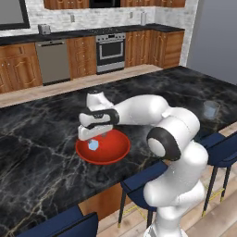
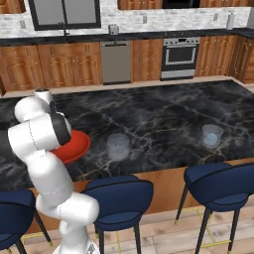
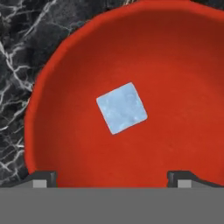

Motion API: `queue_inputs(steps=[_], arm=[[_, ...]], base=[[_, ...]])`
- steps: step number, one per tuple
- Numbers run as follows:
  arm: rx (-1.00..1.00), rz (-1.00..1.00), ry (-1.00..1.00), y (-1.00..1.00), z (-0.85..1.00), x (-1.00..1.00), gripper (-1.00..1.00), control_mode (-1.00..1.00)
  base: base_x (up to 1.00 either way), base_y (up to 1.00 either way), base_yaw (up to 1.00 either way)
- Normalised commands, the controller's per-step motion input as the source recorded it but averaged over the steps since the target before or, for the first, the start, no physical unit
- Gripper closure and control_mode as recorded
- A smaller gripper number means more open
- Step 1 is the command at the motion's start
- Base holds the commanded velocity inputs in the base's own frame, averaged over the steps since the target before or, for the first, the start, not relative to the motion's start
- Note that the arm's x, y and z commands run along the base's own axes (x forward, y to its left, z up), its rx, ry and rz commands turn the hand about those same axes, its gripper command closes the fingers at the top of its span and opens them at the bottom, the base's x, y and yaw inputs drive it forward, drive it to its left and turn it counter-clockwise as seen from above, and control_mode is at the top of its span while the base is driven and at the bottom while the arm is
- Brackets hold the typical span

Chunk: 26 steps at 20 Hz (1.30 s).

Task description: There are four ice cubes in the ice bowl. Place two ice cubes in each glass of water.

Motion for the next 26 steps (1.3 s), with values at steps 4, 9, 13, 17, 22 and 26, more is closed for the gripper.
queue_inputs(steps=[4, 9, 13, 17, 22, 26], arm=[[-0.11, 0.05, 0.16, 0.39, -0.54, 0.7, -1.0, -1.0], [-0.09, 0.13, 0.23, 0.01, -0.54, 0.58, -1.0, -1.0], [-0.08, 0.12, 0.14, 0.04, -0.34, -0.23, -1.0, -1.0], [-0.02, 0.04, 0.01, -0.02, -0.14, -0.55, -1.0, -1.0], [0.02, 0.0, -0.05, -0.14, 0.0, -0.27, -1.0, -1.0], [0.03, 0.0, -0.05, -0.4, 0.0, -0.21, -1.0, -1.0]], base=[[0.0, 0.0, 0.0], [0.0, 0.0, 0.0], [0.0, 0.0, 0.0], [0.0, 0.0, 0.0], [0.0, 0.0, 0.0], [0.0, 0.0, 0.0]])
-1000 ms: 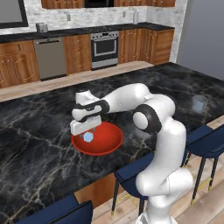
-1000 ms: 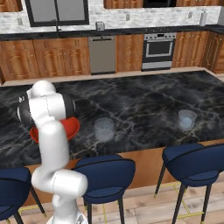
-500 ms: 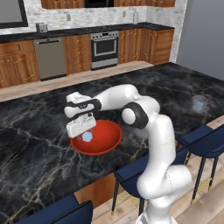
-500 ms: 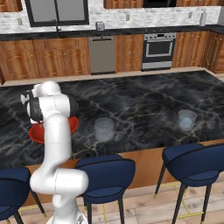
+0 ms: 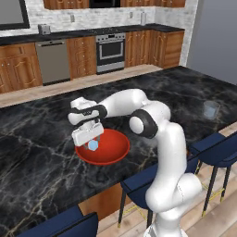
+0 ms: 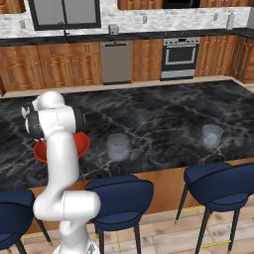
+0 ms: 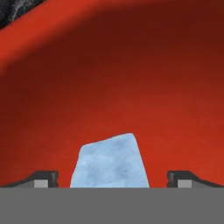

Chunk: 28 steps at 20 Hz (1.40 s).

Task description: There are four ice cubes in the ice bowl. Place two ice cubes in each glass of water.

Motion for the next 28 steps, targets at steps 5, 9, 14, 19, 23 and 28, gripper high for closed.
queue_inputs(steps=[5, 9, 14, 19, 23, 28], arm=[[0.04, 0.0, -0.03, -0.07, 0.0, -0.06, -1.0, -1.0], [0.02, 0.0, 0.0, 0.09, -0.09, 0.0, -1.0, -1.0], [0.02, 0.0, -0.02, 0.03, -0.02, -0.07, 1.0, -1.0], [0.09, -0.07, -0.41, -0.1, 0.84, -0.69, 1.0, -1.0], [0.29, -0.07, -0.45, -0.89, 1.0, -1.0, 1.0, -1.0], [0.26, -0.04, -0.57, -0.99, 0.79, -1.0, 1.0, -1.0]], base=[[0.0, 0.0, 0.0], [0.0, 0.0, 0.0], [0.0, 0.0, 0.0], [0.0, 0.0, 0.0], [0.0, 0.0, 0.0], [0.0, 0.0, 0.0]])
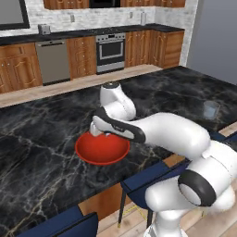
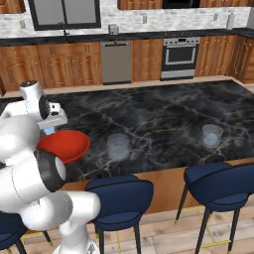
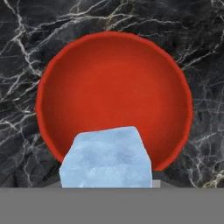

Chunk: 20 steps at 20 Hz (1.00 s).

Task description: There are four ice cubes in the ice bowl. Place two ice cubes in each glass of water.

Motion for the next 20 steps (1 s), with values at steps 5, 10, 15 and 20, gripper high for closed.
queue_inputs(steps=[5, 10, 15, 20], arm=[[0.1, -0.03, -0.22, -0.28, 0.12, -0.34, 1.0, -1.0], [0.0, 0.0, 0.0, -0.09, 0.0, -0.28, 1.0, 1.0], [0.0, 0.0, 0.0, 0.0, 0.0, 0.0, 1.0, 1.0], [0.0, 0.0, 0.0, 0.0, 0.0, 0.0, 1.0, 1.0]], base=[[0.0, 0.0, 0.0], [-0.6, -0.52, -0.01], [-0.52, -1.0, -0.08], [0.88, -1.0, -0.02]])
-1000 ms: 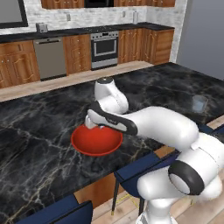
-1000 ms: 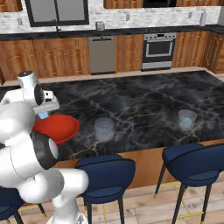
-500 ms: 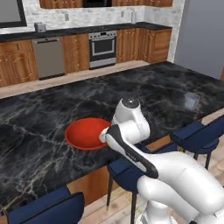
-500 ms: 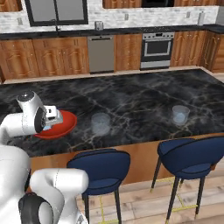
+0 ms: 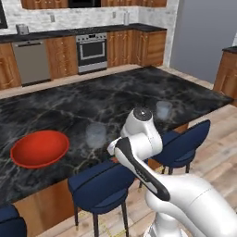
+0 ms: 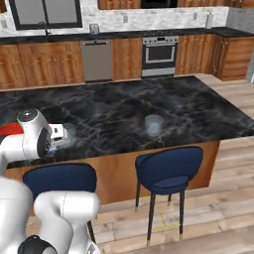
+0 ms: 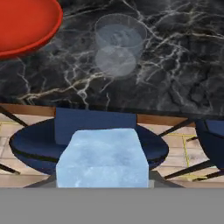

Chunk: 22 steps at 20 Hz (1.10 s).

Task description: There are four ice cubes in the ice bowl. Place two ice cubes in each glass of water.

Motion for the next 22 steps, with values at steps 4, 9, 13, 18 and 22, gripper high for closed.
queue_inputs(steps=[4, 9, 13, 18, 22], arm=[[0.0, 0.0, 0.0, 0.0, 0.0, 0.0, 1.0, 1.0], [0.0, 0.0, 0.0, 0.0, 0.0, 0.0, 1.0, 1.0], [0.0, 0.0, 0.0, 0.0, 0.0, 0.0, 1.0, 1.0], [0.0, 0.0, 0.0, 0.0, 0.0, 0.0, 1.0, 1.0], [0.0, 0.0, 0.0, 0.0, 0.0, 0.0, 1.0, 1.0]], base=[[0.64, -1.0, 0.0], [0.23, -1.0, 0.0], [0.24, -1.0, 0.0], [0.07, -1.0, 0.0], [0.05, -1.0, 0.0]])
